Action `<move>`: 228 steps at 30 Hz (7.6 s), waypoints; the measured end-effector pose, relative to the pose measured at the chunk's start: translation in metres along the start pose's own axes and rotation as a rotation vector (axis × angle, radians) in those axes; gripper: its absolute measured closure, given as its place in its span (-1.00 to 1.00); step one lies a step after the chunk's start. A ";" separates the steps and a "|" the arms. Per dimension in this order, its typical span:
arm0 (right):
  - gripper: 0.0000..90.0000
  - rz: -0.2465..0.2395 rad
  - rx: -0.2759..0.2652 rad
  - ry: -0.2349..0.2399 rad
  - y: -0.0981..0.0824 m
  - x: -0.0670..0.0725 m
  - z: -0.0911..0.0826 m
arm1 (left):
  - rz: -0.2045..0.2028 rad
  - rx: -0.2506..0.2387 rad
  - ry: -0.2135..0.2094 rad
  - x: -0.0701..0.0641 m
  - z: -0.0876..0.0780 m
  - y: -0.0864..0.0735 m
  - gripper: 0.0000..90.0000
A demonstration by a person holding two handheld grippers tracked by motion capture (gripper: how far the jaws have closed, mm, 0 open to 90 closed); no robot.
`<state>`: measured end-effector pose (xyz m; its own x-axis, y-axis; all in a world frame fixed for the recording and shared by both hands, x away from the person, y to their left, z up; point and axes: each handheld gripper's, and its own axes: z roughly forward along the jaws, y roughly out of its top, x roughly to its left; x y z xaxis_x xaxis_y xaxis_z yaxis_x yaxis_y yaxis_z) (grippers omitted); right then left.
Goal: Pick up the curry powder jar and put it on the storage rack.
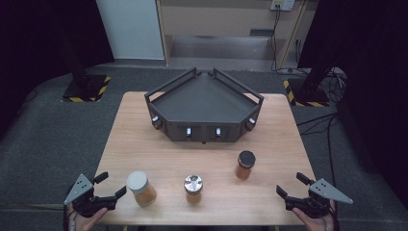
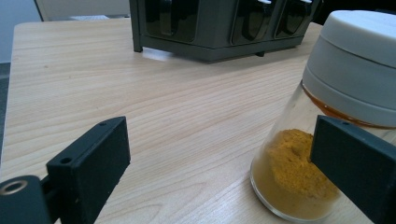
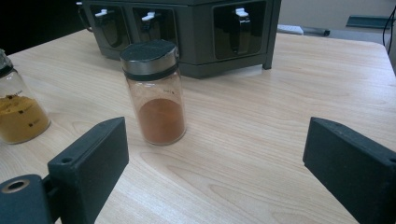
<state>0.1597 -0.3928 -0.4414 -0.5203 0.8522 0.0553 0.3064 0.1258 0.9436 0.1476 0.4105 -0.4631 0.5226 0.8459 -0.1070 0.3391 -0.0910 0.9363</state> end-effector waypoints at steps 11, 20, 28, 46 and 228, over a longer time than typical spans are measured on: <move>-0.84 0.005 -0.003 -0.002 0.000 -0.001 -0.001 | -0.014 0.001 0.020 0.000 0.000 0.003 -0.91; -0.84 0.008 0.000 -0.005 0.000 -0.001 -0.001 | -0.019 0.001 0.039 0.000 -0.002 0.009 -0.91; -0.84 0.009 0.005 -0.004 0.000 0.000 0.000 | -0.018 0.007 0.037 0.005 -0.008 0.021 -0.90; -0.84 0.007 0.003 -0.009 0.000 0.000 0.000 | 0.029 0.026 -0.019 0.012 -0.024 0.059 -0.91; -0.96 0.020 -0.018 -0.007 -0.002 -0.001 -0.001 | 0.147 0.109 -0.164 -0.019 0.155 0.263 -0.27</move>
<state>0.1585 -0.3948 -0.4431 -0.5085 0.8581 0.0717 0.3024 0.1001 0.9479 0.3483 0.2886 -0.2665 0.6896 0.7235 -0.0330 0.3273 -0.2707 0.9053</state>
